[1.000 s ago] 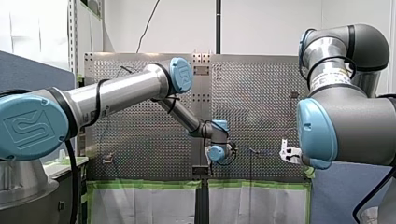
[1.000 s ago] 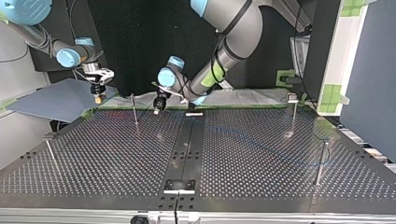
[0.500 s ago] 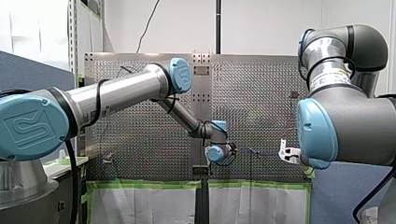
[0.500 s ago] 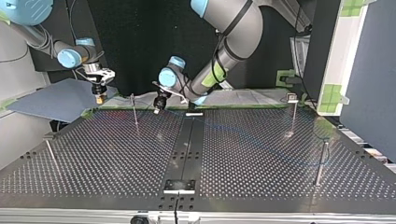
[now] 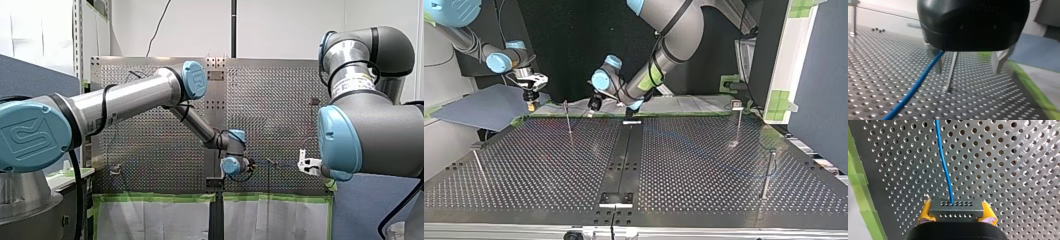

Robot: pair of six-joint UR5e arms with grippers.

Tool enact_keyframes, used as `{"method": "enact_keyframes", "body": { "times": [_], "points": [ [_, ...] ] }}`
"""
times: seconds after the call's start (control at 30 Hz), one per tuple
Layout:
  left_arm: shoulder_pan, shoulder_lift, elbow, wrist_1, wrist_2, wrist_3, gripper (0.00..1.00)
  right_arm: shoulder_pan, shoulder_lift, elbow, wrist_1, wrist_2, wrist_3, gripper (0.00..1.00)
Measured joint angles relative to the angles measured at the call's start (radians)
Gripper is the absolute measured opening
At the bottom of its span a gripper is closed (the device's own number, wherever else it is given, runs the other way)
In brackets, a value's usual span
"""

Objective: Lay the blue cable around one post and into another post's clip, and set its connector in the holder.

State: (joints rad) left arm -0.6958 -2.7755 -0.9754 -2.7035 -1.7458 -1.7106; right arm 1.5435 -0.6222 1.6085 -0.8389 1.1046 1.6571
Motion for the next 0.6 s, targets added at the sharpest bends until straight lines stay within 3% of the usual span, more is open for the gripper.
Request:
{"method": "enact_keyframes", "body": {
  "times": [0.27,0.4,0.6],
  "points": [
    [-0.015,0.044,-0.064,0.015,0.04,0.037,0.98,0.002,0.0,0.0,0.006,0.0,0.0,0.0],
    [-0.027,0.089,-0.11,0.056,0.081,0.039,0.98,0.002,0.0,0.0,0.012,0.0,0.0,0.0],
    [-0.052,0.133,-0.166,0.079,0.096,0.037,0.98,0.003,0.0,0.0,0.024,0.0,-0.002,0.0]
  ]
}}
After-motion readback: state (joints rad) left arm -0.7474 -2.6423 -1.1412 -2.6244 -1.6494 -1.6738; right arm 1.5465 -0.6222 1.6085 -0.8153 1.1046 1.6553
